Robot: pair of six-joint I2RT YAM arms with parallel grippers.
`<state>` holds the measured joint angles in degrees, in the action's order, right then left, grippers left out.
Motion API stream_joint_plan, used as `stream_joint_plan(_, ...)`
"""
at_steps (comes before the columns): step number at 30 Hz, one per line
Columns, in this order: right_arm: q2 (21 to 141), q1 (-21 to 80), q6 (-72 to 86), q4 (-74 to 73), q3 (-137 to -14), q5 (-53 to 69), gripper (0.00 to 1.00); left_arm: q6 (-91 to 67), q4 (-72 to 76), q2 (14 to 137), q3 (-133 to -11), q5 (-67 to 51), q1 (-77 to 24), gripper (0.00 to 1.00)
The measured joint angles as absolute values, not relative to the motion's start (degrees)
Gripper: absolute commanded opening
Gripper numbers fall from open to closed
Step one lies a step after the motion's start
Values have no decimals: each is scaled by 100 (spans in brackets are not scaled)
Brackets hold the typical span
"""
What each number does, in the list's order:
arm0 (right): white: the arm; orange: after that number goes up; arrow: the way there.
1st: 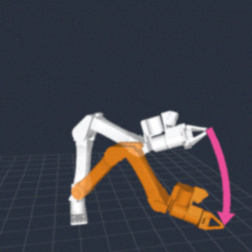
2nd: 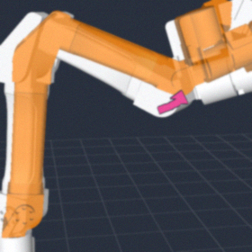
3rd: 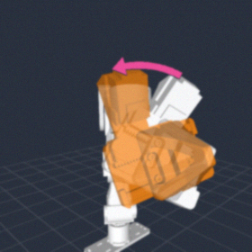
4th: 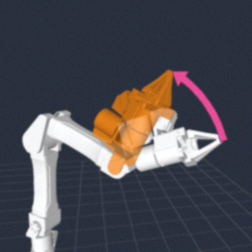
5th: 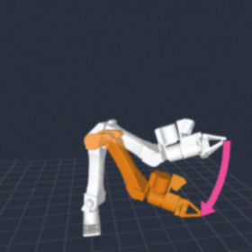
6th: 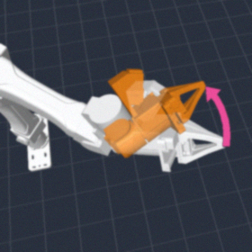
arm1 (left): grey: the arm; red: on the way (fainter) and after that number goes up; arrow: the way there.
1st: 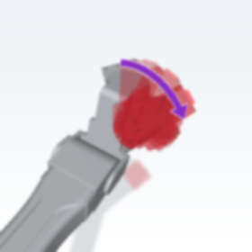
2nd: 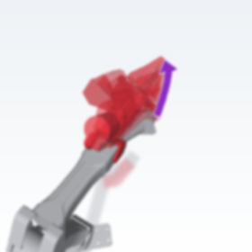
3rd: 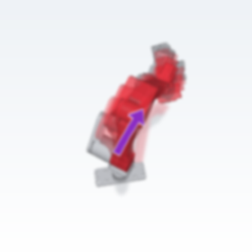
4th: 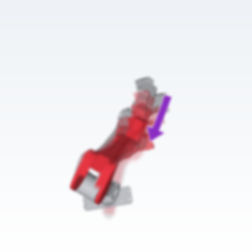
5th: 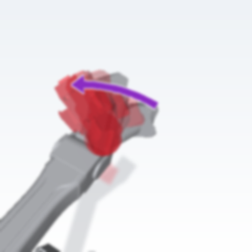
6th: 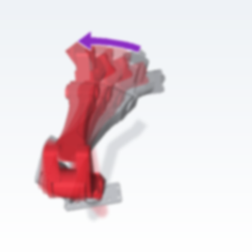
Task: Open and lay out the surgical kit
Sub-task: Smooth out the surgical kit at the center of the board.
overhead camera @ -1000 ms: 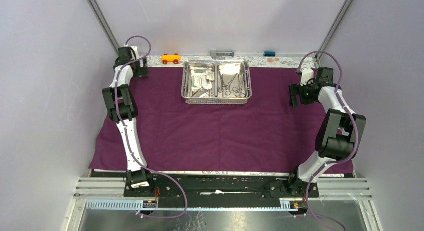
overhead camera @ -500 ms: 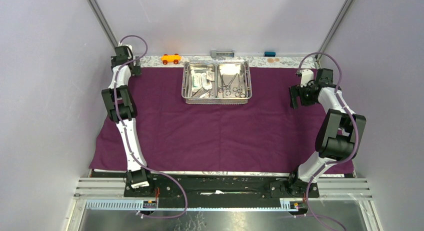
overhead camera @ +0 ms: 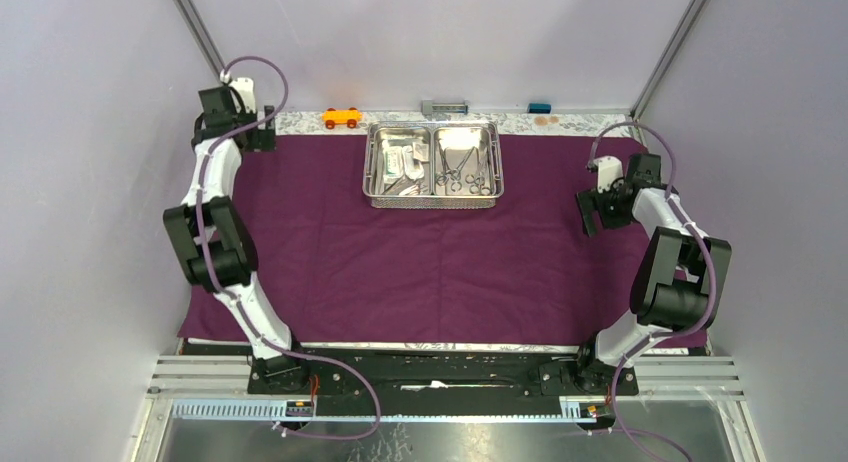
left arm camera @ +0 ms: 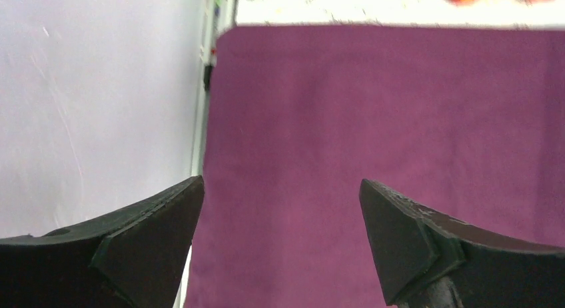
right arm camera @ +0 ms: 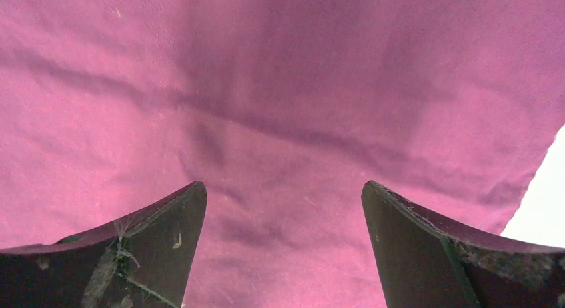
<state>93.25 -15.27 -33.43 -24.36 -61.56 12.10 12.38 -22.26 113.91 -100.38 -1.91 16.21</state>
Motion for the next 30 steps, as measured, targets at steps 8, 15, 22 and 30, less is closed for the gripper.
stream_joint_plan(8,8757,-1629,-3885,-2434,-5072,840,94,1935,-2154,9487,-6643,-784,1730,99)
stream_joint_plan(15,7924,-2204,-4405,-2499,-4392,819,94,2486,-2497,8475,-4925,-1173,2526,99)
stream_joint_plan(22,7520,-2694,-4936,-2475,-3623,845,94,3061,-2349,7815,-4222,-1385,3253,99)
stream_joint_plan(30,7087,-2956,-5454,-2574,-3334,851,94,3787,-2416,7878,-3911,-1516,4248,99)
